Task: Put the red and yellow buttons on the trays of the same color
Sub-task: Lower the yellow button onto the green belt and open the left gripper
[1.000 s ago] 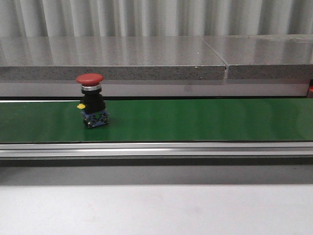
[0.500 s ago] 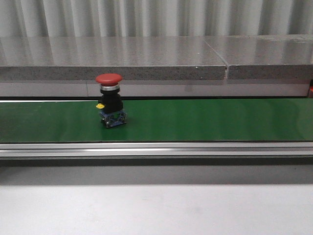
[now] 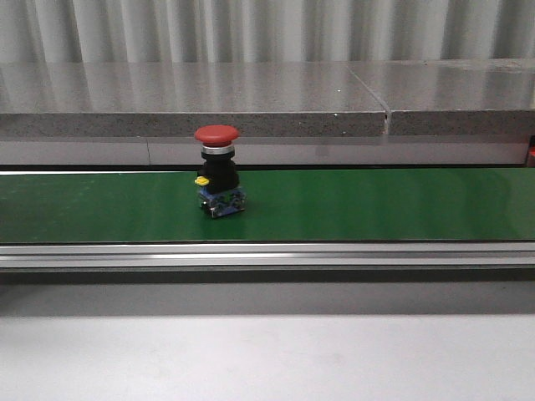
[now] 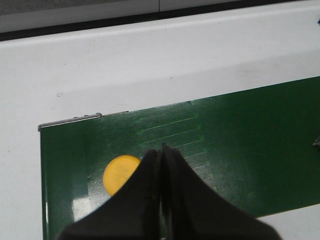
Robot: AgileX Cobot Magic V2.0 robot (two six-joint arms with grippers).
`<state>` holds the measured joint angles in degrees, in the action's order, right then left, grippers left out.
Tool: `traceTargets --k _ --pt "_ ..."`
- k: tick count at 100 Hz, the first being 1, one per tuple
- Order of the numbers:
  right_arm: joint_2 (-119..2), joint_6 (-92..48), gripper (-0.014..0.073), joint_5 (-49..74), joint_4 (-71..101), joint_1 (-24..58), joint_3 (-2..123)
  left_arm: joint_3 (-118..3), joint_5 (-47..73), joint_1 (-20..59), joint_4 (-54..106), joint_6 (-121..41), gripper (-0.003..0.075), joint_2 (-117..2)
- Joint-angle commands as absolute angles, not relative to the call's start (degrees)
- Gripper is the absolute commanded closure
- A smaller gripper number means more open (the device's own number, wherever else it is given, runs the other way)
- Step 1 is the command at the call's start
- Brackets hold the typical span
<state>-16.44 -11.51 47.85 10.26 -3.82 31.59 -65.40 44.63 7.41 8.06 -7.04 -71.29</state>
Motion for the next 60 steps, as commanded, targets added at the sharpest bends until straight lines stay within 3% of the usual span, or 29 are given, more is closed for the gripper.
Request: traceTargets --k 1,60 --pt "-16.88 -11.85 0.0659 44.17 10.81 -3.98 32.88 -64.62 39.66 8.29 8.32 -7.12 0.074 -67.15" --pt "-17.11 -11.85 0.0659 44.12 10.94 -3.96 32.97 -38.29 33.43 8.29 8.46 -7.12 0.074 -38.37"
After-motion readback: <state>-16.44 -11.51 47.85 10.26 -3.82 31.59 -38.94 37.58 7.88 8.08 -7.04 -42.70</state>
